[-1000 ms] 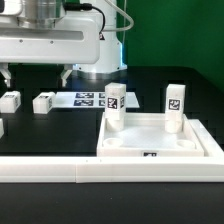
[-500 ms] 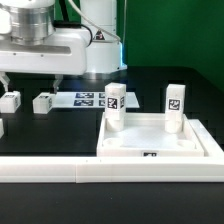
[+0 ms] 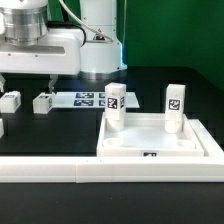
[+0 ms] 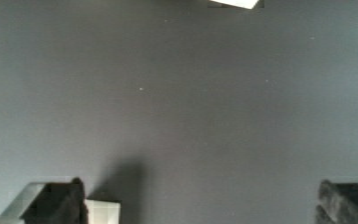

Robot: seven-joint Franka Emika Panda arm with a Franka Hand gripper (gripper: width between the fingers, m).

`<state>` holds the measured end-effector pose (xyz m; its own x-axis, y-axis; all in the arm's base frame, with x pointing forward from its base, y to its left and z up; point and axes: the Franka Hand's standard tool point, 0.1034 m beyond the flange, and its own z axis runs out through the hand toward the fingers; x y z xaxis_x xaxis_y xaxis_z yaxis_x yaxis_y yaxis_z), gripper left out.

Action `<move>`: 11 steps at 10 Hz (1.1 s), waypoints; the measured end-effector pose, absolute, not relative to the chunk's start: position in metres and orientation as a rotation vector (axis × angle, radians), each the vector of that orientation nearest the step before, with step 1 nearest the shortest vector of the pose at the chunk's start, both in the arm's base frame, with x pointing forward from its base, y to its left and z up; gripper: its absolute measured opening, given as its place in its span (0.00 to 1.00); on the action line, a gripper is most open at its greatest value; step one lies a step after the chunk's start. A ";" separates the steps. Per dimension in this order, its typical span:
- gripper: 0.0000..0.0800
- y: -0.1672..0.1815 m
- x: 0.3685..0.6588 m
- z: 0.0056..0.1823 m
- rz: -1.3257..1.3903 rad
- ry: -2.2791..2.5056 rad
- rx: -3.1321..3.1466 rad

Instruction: Assemble square table

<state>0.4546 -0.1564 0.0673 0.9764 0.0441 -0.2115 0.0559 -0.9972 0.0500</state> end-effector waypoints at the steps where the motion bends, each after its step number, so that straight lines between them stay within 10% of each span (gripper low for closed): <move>1: 0.81 -0.158 0.444 0.062 -0.337 0.049 3.068; 11: 0.81 -0.150 0.393 0.035 -0.469 -0.118 3.066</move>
Offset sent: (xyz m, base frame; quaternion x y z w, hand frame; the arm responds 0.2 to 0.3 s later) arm -0.0380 0.0052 -0.0103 0.0360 -0.0185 0.0327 0.9986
